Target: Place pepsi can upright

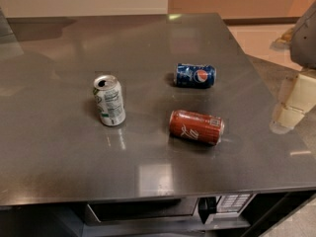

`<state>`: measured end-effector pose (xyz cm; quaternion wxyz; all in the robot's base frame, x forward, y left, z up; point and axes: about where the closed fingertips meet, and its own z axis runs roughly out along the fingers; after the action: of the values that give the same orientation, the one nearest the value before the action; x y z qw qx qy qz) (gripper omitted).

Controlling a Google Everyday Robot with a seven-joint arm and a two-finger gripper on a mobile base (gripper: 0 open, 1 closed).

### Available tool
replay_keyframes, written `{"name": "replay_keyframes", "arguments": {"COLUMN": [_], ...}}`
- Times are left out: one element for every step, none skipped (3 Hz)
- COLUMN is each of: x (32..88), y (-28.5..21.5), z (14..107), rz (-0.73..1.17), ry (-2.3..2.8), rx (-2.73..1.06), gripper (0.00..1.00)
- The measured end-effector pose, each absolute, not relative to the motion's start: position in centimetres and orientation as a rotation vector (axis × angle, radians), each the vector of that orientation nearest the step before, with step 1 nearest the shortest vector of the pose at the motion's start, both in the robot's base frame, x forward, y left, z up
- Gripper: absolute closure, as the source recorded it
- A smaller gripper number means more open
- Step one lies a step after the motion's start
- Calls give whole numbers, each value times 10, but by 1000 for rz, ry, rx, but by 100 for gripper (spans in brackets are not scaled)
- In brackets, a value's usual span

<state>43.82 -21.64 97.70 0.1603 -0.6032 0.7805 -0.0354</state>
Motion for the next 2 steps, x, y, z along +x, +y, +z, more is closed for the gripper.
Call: {"name": "replay_keyframes", "arguments": {"x": [439, 458], "y": [-216, -206], "z": [978, 978], "rz": [-103, -57], "ry": [2228, 2203], "rx": [-1723, -1731], "gripper": [0, 0]}}
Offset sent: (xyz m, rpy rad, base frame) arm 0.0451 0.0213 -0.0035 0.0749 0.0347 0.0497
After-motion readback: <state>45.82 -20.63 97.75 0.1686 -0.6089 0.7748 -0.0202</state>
